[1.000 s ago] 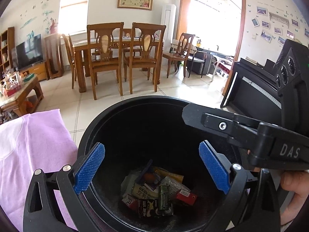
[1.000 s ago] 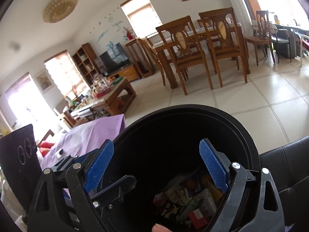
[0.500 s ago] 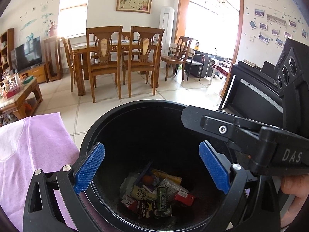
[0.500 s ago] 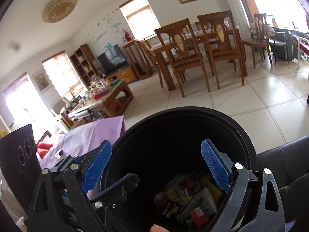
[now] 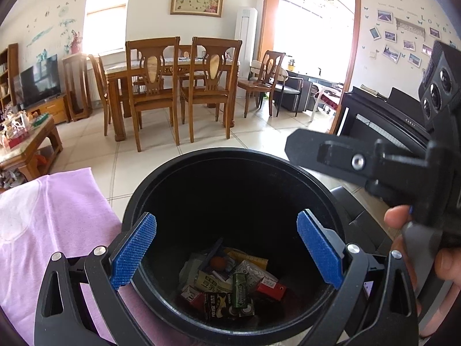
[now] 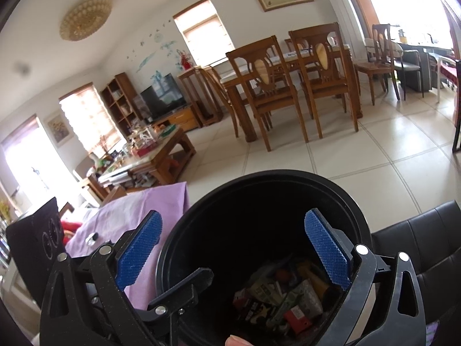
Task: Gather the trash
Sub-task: 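Move both open tools from the bin back over the table, then grasp the white round cap with the left tool while the right grasps the eye-drop bottle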
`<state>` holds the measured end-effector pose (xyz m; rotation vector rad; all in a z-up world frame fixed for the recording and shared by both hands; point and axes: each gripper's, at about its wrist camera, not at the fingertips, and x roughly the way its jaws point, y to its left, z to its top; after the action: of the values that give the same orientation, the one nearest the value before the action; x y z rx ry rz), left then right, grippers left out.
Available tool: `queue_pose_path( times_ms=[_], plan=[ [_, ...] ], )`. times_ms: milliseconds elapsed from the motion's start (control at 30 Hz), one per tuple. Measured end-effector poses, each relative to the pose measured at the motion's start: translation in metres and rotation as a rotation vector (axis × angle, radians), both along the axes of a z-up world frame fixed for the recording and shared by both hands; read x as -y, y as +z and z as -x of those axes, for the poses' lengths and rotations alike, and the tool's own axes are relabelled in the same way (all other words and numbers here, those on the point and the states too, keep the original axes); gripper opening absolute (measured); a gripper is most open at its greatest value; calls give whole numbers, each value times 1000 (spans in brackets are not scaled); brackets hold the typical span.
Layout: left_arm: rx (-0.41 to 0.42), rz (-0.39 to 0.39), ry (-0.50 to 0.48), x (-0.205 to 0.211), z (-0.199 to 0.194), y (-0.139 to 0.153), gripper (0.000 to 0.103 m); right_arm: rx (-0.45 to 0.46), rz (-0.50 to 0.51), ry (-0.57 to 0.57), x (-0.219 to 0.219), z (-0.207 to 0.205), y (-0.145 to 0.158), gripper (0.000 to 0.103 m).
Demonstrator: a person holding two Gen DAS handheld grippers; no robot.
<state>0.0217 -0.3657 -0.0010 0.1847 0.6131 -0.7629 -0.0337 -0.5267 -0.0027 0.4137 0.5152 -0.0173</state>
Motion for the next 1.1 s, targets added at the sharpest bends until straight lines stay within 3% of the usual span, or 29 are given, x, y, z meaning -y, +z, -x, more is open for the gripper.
queue_pose_path(
  times_ms=[200,467,733,933,1100],
  plan=[
    [-8,3,7,-21,8,12,98,12,0,-13,-7,8,7,98],
    [16,17,113,-78,9,25,98,12,30,49,-49,-3,15,98],
    [-12,9,321,-179,-12,18,98,-9,68,186,-125,-38,15,98],
    [-81,5,499,-264,-35,3,98,-37,105,311,-203,-71,11,98],
    [-147,5,554,-307,-48,-13,98,-77,124,395,-256,-100,5,98]
  ],
)
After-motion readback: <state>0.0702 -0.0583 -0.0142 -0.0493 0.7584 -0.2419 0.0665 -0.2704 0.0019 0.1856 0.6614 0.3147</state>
